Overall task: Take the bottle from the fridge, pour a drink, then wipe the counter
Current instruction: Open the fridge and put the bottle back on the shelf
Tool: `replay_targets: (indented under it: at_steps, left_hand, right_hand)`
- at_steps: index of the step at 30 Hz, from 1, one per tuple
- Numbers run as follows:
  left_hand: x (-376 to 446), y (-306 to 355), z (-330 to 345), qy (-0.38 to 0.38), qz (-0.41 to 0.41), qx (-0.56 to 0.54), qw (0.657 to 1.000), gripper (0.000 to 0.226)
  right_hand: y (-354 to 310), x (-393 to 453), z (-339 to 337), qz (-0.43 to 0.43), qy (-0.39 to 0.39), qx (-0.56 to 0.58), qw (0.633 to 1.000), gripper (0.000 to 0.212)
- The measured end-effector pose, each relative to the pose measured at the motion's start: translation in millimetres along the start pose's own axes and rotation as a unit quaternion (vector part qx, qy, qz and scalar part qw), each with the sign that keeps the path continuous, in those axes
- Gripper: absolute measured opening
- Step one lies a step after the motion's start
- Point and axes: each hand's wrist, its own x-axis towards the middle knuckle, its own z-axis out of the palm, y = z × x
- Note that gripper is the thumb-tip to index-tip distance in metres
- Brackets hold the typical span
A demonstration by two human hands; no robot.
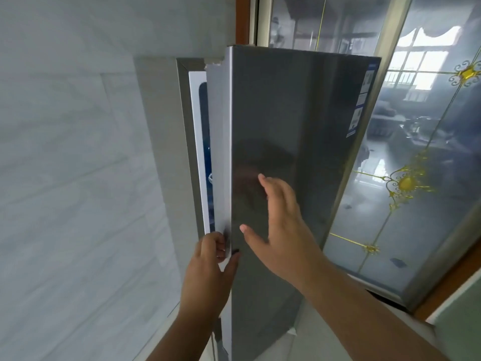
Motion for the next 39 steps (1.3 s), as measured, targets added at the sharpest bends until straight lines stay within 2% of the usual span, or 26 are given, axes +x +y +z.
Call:
replay_targets:
  at_steps: [6, 10, 19, 23, 25, 28, 31, 33, 35, 39]
  left_hand:
    - [42.3, -20.1, -14.4, 0.010, -0.027, 0.009, 1.000, 0.028]
    - [65.4, -30.8, -19.0, -0.004, -0.039, 0.015, 0.999, 0.029]
    - [70.7, -40.3, -20.6, -0.002, -0.008, 0.011, 1.000, 0.036]
    - [64.3, -27.6, -19.8, 0.040, 0.073, -0.002, 0.997, 0.052]
    - [65.3, -16.7, -18.9, 0.036, 0.102, 0.014, 0.994, 0.050]
    - [66.3, -3.4, -20.1, 0.027, 0.076, 0.024, 0.996, 0.047]
    - [57.9, 6.2, -17.9, 0.031, 0.143, 0.058, 0.988, 0.043]
    - [52.5, 17.7, -4.5, -0.029, 0.180, 0.049, 0.982, 0.041]
    - [48.8, 33.0, 21.5, -0.136, 0.213, 0.019, 0.967, 0.040]
    - [25.3, 70.1, 89.3, -0.306, 0.273, -0.004, 0.912, 0.057]
  right_hand:
    - [-4.3, 21.9, 12.7, -0.012, -0.105, -0.044, 0.993, 0.078]
    - [-12.2, 34.7, 23.5, 0.004, -0.137, -0.057, 0.989, 0.076]
    - [-14.5, 39.0, 33.2, 0.037, -0.127, -0.058, 0.990, 0.074]
    - [-11.1, 33.4, 28.0, 0.082, -0.112, -0.013, 0.990, 0.072]
    - [-4.5, 25.5, 20.7, 0.102, -0.089, 0.005, 0.991, 0.068]
    - [12.1, 4.4, 7.6, 0.140, -0.049, -0.007, 0.989, 0.060]
    - [28.3, -26.7, -8.4, 0.201, -0.025, -0.038, 0.978, 0.053]
    - [34.0, -52.2, -22.6, 0.257, -0.010, -0.039, 0.966, 0.051]
    - [38.0, -79.8, -37.5, 0.303, 0.013, -0.051, 0.952, 0.050]
    - [44.0, -147.5, -71.7, 0.407, 0.061, -0.120, 0.903, 0.052]
